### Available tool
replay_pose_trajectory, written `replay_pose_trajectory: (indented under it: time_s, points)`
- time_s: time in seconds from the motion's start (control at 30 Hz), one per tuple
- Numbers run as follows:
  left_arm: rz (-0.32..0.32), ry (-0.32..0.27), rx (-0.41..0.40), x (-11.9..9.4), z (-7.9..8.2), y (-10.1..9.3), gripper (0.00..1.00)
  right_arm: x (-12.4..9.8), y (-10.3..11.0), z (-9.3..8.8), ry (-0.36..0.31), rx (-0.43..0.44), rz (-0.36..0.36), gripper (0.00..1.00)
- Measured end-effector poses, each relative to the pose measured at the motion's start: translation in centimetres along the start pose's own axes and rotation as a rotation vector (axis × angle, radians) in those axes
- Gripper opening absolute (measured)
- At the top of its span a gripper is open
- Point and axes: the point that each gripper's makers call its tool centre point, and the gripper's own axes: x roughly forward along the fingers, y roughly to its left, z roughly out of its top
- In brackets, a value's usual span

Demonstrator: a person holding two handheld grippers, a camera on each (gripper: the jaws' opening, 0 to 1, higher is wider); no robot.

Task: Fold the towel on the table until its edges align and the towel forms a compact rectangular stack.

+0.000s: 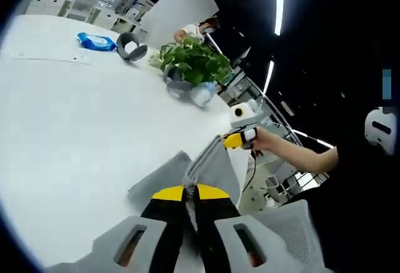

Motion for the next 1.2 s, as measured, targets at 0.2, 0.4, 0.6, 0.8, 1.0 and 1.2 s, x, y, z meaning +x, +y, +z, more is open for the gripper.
replay_pose_trajectory:
  time_s: [0.2, 0.4, 0.6, 0.8, 1.0, 1.2]
  points:
    - [0.032, 0.001, -0.06, 0.5, -0.9, 2.3, 0.05, 1.0, -2.6, 0.1, 0.009, 0.035, -0.032, 0.03]
    - [0.09, -0.001, -0.055, 1.2, -1.2, 3.4, 0.05, 1.3, -4.3, 0.1, 0.002, 0.005, -0.09, 0.03]
    - [0.186, 0.02, 0.022, 1.8, -2.0, 4.8, 0.05, 1.8, -5.9, -0.2, -0.018, -0.088, -0.179, 0.03]
    - [0.275, 0.042, 0.27, 2.4, -2.4, 5.5, 0.05, 2.1, -6.9, -0.4, 0.002, -0.338, -0.3, 0.04]
    - [0.362, 0.048, 0.514, 2.0, -2.0, 5.5, 0.11, 1.6, -6.9, 0.3, 0.019, -0.587, -0.4, 0.15]
    - [0.377, -0.039, 0.552, -0.6, -0.2, 2.6, 0.15, -1.3, -3.9, 2.3, -0.116, -0.617, -0.422, 0.2]
